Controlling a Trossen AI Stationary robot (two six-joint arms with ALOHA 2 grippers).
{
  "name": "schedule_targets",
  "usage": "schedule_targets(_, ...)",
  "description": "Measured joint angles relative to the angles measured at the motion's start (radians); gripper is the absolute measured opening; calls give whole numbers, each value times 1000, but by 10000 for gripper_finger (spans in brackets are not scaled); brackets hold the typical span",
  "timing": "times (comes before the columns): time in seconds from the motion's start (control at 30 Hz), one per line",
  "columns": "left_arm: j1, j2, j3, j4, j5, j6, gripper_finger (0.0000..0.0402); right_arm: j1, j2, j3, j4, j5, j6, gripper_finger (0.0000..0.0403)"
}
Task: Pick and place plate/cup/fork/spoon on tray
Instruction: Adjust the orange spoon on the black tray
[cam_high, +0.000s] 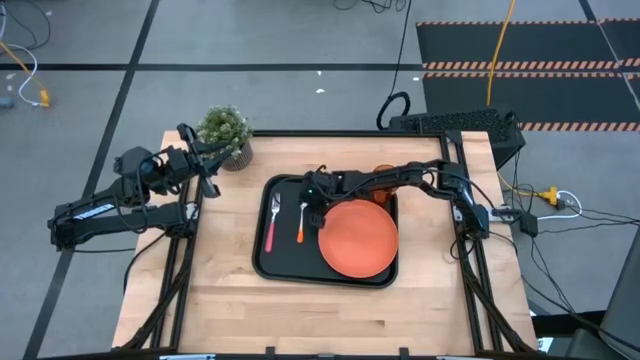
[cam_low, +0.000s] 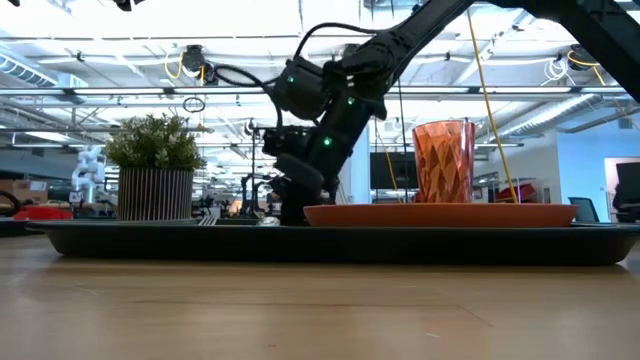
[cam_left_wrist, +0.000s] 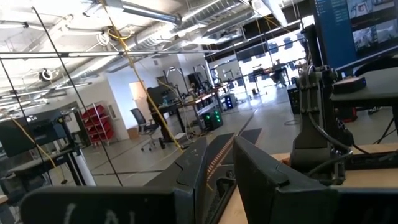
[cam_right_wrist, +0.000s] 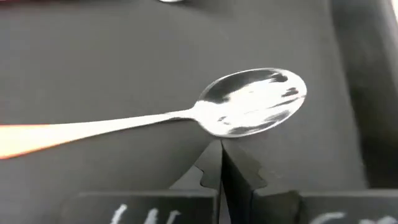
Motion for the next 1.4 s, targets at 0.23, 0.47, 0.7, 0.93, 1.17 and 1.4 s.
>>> schedule_targets(0.23,0,0,0,2,0,0,81,41,0,0,30,-4,0,0)
schedule_targets(0.47,0,0,0,1,0,0,81,64,0,0,71,-3,22,0)
schedule_targets(0.7,0,0,0,4,0,0,81,74,14,0,90,-2,23,0)
schedule_targets(0.93,0,0,0,3,0,0,81,71,24,0,93,11,19,0)
schedule_targets(1.17,0,0,0,2,0,0,81,69,32,0,109,21,27,0)
schedule_targets(1.4,0,0,0,4,0,0,81,86,55,0,177,-43,51,0)
